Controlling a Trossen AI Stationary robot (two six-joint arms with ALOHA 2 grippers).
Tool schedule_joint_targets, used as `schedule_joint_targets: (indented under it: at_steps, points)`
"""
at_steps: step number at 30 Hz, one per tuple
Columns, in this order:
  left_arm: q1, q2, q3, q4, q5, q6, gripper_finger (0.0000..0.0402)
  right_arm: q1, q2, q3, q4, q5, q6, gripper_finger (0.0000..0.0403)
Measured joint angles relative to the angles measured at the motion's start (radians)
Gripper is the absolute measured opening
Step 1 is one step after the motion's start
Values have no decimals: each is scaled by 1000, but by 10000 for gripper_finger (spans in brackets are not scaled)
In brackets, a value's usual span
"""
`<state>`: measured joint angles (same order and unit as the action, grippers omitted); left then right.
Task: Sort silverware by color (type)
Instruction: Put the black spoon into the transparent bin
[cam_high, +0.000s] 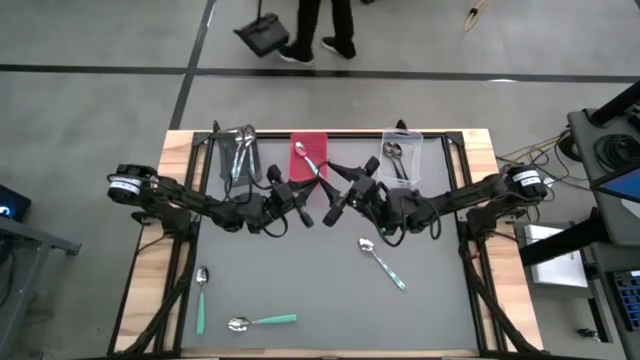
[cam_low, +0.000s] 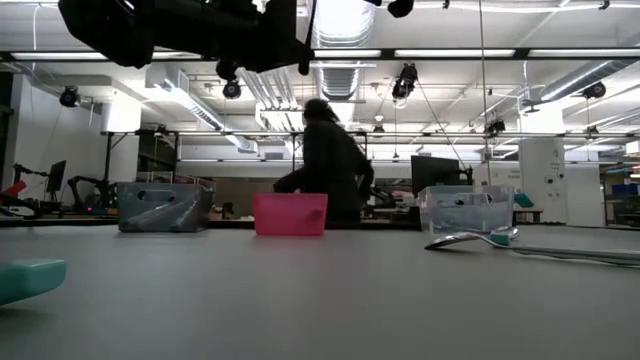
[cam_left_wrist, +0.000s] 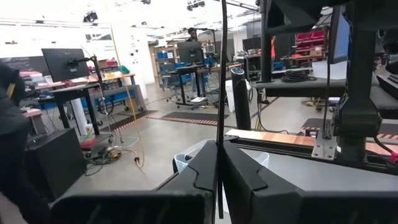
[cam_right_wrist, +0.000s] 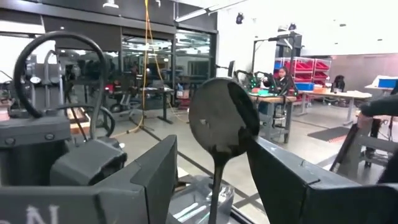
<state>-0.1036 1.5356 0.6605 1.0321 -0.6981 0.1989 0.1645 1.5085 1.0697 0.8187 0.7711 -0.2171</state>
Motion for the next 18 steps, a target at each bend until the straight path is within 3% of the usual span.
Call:
schedule_joint_targets:
  at_steps: [13, 18]
  points:
    - [0, 0, 0, 5, -2, -1, 0, -16, 0, 8, -43, 15, -4, 187]
    - [0, -3, -6, 5, -70, 6, 0, -9, 0, 8, -66, 56, -43, 187]
